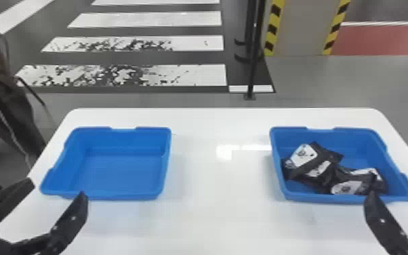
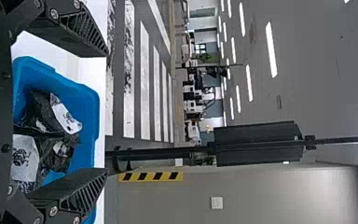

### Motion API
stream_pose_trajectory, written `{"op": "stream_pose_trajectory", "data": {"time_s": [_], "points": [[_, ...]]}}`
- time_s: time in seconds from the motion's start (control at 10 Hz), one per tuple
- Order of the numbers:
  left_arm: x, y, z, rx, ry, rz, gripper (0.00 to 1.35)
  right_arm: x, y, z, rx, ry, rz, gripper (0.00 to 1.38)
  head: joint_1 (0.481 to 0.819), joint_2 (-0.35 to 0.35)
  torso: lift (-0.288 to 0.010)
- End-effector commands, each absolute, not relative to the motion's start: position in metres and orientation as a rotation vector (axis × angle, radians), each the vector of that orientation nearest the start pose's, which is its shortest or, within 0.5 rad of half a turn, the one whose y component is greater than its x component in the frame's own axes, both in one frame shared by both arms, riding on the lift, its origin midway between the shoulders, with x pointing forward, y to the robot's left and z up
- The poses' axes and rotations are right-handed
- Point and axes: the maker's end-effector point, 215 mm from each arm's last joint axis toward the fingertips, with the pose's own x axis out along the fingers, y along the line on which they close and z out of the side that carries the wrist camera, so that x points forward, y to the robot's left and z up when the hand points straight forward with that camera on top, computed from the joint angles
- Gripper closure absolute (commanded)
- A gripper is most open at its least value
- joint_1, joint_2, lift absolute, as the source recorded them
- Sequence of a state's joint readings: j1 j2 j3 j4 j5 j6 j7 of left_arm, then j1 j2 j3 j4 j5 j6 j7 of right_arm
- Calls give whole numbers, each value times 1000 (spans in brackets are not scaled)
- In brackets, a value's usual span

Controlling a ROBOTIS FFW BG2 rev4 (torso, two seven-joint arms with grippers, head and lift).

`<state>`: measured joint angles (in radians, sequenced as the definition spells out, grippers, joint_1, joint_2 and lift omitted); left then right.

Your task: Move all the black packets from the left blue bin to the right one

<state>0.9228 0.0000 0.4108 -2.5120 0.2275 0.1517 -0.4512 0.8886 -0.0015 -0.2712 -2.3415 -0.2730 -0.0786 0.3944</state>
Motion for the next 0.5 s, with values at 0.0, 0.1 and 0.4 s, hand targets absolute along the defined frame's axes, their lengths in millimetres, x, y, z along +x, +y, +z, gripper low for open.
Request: {"op": "stream_pose_trajectory", "data": {"time_s": [0.0,0.1,0.4], "points": [[322,295,-271,54,121,-204,137,331,-270,-285,70,0,196,151,695,46,-140],[322,296,-271,54,121,-202,137,331,-270,-285,70,0,194,151,695,46,-140],[322,296,-271,55,123,-201,137,331,-270,-285,70,0,194,153,695,46,-140]]}}
